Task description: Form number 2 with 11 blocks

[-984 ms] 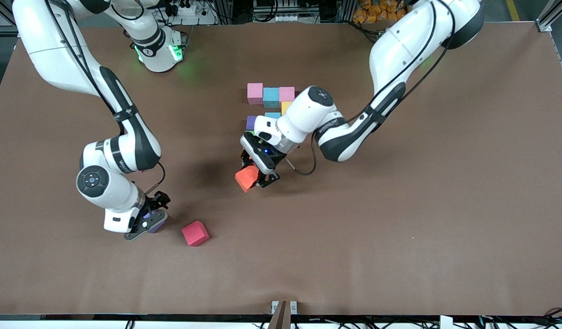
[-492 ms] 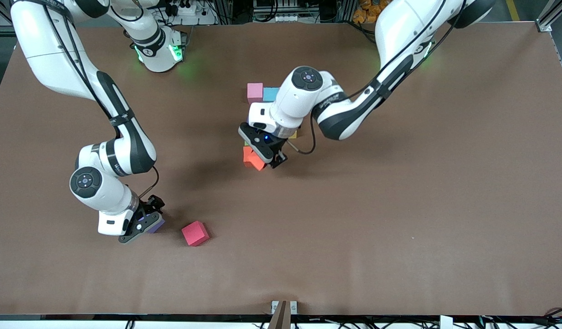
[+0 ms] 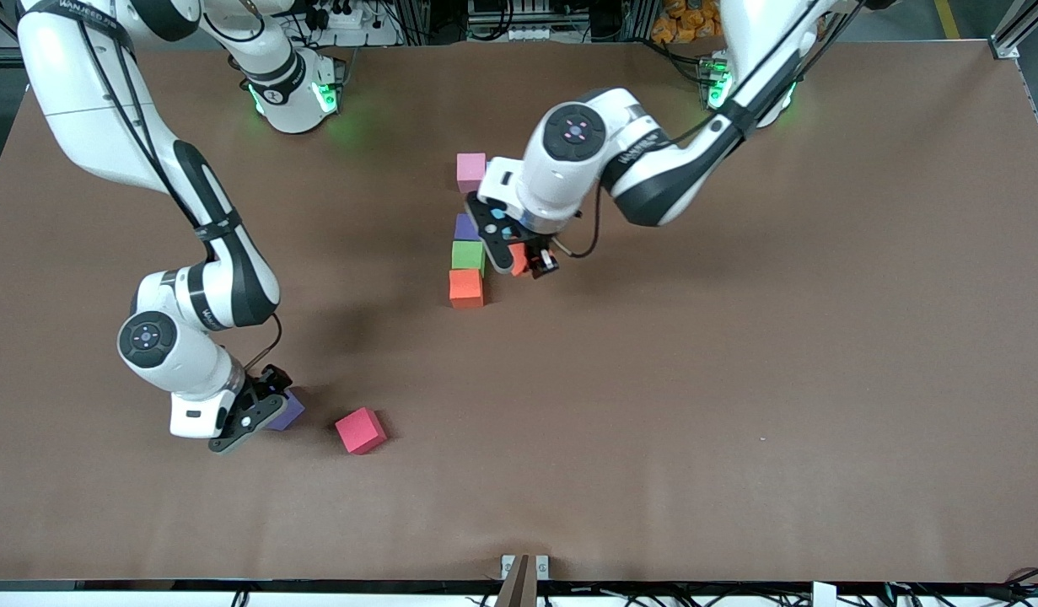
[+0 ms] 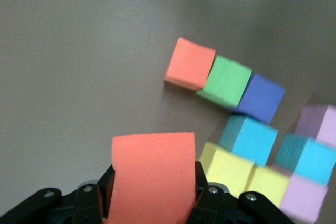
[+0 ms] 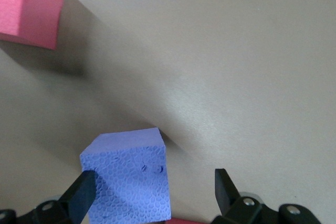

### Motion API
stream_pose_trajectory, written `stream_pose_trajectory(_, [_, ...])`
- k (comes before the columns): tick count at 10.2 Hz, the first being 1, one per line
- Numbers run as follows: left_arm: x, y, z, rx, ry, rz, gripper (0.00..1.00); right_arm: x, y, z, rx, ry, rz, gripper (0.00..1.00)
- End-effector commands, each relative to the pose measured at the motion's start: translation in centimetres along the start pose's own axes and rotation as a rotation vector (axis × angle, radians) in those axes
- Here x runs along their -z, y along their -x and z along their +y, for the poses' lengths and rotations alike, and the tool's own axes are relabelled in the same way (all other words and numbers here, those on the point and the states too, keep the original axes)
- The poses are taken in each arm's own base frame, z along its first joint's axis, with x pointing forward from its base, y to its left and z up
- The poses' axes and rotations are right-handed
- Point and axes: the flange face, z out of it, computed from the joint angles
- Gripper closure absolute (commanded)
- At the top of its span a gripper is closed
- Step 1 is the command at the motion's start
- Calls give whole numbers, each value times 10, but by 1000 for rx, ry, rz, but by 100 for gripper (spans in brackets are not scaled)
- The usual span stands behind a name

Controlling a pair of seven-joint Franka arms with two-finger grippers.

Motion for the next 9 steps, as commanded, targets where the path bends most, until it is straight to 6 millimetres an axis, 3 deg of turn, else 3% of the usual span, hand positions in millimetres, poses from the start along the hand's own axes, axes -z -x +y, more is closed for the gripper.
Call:
stream_pose_trajectory(1, [-5, 18, -20, -211, 22, 18, 99, -7, 1, 3, 7, -8, 11, 0])
stream_pose_trajectory(5, [-57, 19, 4, -353, -33, 158, 99, -1, -3, 2, -3, -10, 19, 0])
stream_pose_trajectory(9, [-91, 25, 17, -510, -44, 205, 99, 8, -10, -3, -33, -43, 44, 0])
